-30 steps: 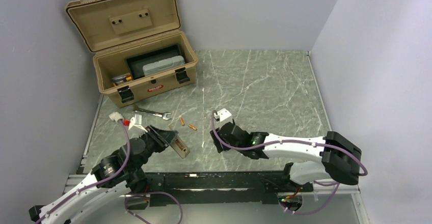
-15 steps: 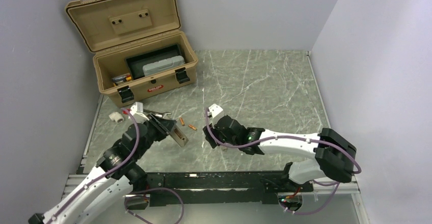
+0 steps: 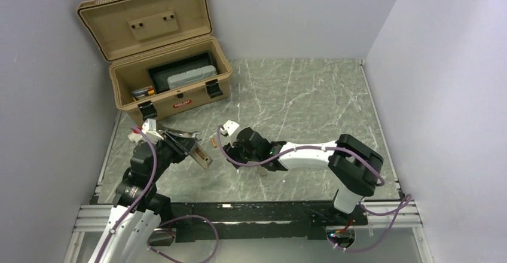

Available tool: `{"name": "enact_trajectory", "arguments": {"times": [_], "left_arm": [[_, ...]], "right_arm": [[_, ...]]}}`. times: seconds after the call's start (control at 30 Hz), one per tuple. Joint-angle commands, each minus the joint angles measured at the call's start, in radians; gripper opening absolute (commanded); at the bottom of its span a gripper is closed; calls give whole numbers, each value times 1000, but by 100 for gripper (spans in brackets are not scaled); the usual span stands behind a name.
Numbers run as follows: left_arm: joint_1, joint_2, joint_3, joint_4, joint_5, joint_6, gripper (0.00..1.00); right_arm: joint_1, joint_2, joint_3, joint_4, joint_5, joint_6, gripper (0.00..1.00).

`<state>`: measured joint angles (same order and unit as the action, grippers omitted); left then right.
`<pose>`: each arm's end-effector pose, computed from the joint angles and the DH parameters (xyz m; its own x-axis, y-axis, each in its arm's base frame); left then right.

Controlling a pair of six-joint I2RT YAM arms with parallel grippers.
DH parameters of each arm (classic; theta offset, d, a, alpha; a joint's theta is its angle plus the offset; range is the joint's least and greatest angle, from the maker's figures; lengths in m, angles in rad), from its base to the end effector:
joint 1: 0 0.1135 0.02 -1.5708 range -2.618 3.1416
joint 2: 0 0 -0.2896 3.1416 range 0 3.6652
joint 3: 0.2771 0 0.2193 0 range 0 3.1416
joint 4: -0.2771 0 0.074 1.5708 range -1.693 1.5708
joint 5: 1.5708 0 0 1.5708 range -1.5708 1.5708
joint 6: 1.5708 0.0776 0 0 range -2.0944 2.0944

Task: Load the batteries into the remote control
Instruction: Place the battery cover at the center of the board, then pick up the battery from the center of the board.

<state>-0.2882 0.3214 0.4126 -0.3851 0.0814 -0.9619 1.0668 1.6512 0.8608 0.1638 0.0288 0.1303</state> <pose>0.0890 -0.0330 0.2401 -0.4524 -0.7186 -0.5281 -0.0231 0.6015 -0.7986 0.1744 0.3116 0.2056 -0.3931 -0.4437 -0.8054 -0.8199 0.5656 0.0885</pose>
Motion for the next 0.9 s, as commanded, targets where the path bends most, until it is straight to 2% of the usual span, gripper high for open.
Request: {"name": "enact_trajectory", "arguments": {"times": [0.0, 0.33, 0.67, 0.87], "left_arm": [[18, -18, 22, 5, 64, 48, 0], [26, -19, 13, -1, 78, 39, 0], [29, -18, 26, -16, 71, 49, 0], [29, -19, 25, -19, 69, 44, 0]], "right_arm": [[-28, 59, 58, 72, -77, -46, 49], [-59, 176, 122, 88, -116, -97, 45], [-66, 220, 150, 85, -88, -123, 44], [-67, 253, 180, 66, -82, -123, 39]]}}
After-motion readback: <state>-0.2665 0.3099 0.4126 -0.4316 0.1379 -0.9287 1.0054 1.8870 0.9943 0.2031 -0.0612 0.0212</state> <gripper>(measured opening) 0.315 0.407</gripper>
